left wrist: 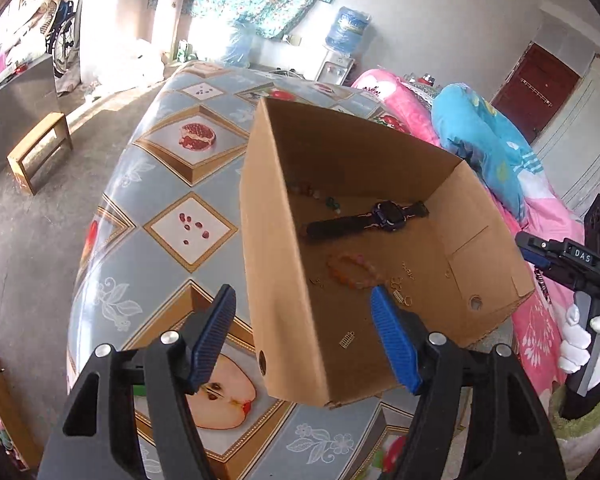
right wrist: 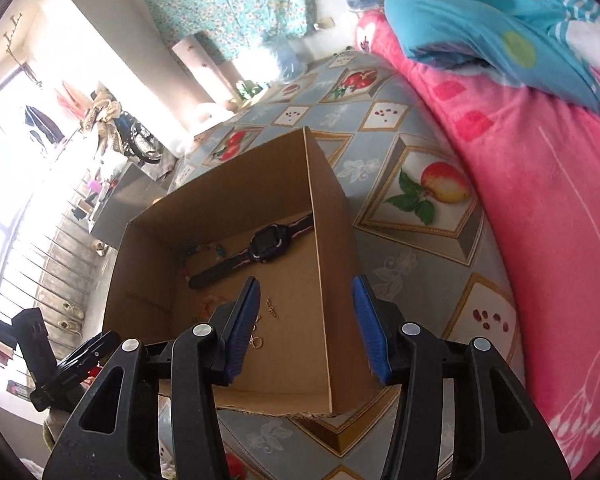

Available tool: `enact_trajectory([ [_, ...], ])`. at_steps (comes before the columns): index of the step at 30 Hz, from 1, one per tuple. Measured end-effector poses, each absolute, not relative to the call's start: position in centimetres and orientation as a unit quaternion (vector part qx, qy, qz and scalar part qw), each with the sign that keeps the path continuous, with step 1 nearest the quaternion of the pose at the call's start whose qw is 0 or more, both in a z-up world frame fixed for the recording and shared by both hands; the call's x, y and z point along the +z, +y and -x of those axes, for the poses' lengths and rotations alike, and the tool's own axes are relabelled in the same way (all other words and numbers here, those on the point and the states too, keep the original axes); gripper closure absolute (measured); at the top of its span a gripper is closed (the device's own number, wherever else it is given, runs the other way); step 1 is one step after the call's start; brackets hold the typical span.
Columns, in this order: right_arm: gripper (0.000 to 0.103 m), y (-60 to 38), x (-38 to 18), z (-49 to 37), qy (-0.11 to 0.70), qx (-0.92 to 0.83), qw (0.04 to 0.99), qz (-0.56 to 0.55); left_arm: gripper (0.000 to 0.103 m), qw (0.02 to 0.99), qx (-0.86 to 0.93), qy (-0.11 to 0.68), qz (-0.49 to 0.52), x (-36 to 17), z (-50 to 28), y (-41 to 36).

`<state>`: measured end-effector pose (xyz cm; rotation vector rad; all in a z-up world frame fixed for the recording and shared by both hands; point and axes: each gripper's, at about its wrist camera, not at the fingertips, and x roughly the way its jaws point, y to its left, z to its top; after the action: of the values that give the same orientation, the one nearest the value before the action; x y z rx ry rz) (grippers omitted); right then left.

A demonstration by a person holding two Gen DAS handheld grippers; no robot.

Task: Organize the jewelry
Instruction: 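Open both tools over the box and withdraw them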

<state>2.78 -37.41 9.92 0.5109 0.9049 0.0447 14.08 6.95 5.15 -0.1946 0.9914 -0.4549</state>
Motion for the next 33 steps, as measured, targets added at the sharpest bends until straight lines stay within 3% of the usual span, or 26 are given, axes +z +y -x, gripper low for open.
enact_trajectory([
  [6,0.058,-37.2,6.6,-2.6,0.461,0.052,0.832,-0.304,0.031,0.844,-0.228,0.474,0.108,4.9,-13.4,5.1],
  [33,0.058,-34.9,6.3,3.7,0.444,0.029,0.848,-0.287,0.029,0.861,-0.191,0.464,0.079,5.0,-7.6,4.9],
])
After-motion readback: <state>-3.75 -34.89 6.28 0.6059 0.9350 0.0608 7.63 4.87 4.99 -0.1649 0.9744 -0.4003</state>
